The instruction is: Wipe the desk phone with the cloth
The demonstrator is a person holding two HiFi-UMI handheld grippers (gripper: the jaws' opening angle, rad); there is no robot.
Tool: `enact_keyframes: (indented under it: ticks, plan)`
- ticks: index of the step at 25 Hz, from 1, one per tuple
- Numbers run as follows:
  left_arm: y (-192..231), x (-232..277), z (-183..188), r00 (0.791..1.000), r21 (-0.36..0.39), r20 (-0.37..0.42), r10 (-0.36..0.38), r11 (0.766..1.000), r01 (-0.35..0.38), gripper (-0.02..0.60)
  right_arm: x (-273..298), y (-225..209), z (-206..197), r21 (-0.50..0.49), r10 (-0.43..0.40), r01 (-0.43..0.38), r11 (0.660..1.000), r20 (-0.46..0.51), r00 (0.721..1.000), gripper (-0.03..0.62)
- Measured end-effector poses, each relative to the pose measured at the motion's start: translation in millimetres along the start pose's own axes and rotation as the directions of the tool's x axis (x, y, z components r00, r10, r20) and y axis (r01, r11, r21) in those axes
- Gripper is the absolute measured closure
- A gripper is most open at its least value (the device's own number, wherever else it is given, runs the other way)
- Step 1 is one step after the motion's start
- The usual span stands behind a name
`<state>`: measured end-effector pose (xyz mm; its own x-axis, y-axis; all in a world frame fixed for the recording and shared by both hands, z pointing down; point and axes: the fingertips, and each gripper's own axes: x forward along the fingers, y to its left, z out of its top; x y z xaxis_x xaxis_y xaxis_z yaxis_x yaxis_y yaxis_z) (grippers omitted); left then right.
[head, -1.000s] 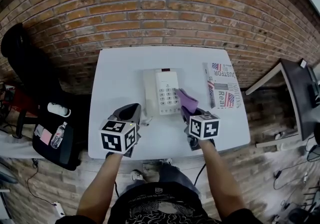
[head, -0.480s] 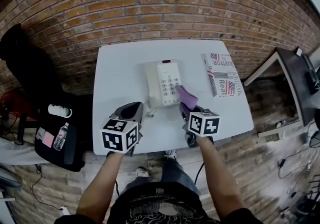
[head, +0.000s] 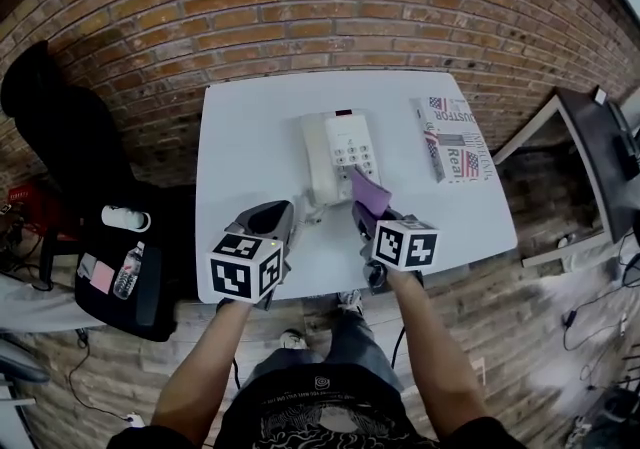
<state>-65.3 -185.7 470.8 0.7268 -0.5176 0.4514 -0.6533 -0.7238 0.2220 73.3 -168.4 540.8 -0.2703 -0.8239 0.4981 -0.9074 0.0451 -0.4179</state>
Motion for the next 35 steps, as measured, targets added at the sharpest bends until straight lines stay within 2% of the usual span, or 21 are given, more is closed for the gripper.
enact_keyframes:
  ticks: [10, 19, 28, 35]
  plan:
    - [13, -19, -8, 1.0, 0.0, 0.006, 0.011, 1.0, -0.011, 0.577, 5, 35, -9, 0.057, 0.049, -0.052, 0.997, 0.06, 0.997, 0.548]
    - [21, -31, -19, 0.999, -0.023, 0.003, 0.038, 0.999, -0.038, 0.577, 7, 63, -14, 0.052, 0.099, -0.104, 0.993, 0.082, 0.992, 0.548]
    - [19, -27, -14, 0.999, -0.036, 0.015, 0.045, 0.998, -0.045, 0.577, 0, 72, -10, -0.026, 0.125, -0.124, 0.992, 0.031, 0.992, 0.548]
    - [20, -16, 1, 0.997, -0.059, 0.039, 0.061, 0.997, -0.059, 0.577, -16, 62, 38, -0.128, 0.133, -0.129, 0.983, 0.018, 0.991, 0.548]
